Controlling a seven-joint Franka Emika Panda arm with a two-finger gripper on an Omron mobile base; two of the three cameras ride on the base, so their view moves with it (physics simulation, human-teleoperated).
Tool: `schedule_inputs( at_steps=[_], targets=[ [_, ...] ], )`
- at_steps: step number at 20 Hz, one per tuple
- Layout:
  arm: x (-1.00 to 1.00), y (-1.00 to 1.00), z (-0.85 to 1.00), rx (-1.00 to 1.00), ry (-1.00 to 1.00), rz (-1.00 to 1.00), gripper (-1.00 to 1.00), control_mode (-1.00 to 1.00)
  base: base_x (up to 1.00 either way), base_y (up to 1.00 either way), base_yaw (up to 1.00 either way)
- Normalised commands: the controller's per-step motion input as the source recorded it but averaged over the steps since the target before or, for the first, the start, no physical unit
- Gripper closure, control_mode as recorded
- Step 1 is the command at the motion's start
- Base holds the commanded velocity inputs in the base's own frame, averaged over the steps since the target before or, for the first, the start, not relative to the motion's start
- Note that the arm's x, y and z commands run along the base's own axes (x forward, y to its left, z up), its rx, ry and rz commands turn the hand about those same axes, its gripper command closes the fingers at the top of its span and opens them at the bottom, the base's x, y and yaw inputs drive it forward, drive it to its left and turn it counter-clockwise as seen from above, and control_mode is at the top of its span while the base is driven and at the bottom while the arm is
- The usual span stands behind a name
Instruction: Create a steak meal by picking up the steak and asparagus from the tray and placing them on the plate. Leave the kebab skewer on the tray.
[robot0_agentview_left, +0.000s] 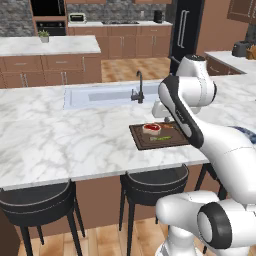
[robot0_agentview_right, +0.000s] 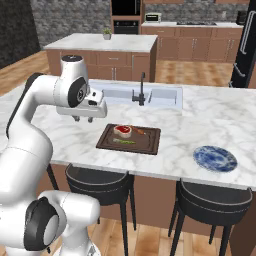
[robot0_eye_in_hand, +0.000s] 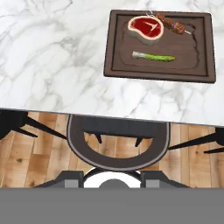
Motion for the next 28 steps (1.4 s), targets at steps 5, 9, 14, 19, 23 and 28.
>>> schedule_inputs(
  at_steps=[5,9,14,19,23,28],
  targets=[
    [0.0,-0.16,0.0,0.02,0.0,0.0,-1.0,-1.0,0.0,0.0,0.0],
    [0.17,-0.22,-0.21,0.0,0.0,0.04,-1.0,-1.0,0.0,0.0,0.0],
    [0.32,0.0,-0.28,0.0,0.0,-0.03,-1.0,-1.0,0.0,0.0,0.0],
    [0.36,0.45,-0.47,0.0,0.0,-0.25,-1.0,-1.0,0.0,0.0,0.0],
    [0.51,0.22,-0.56,0.05,0.0,-0.34,-1.0,-1.0,0.0,0.0,0.0],
    [0.48,0.01,-0.45,0.09,0.0,-0.42,-1.0,-1.0,0.0,0.0,0.0]
  ],
)
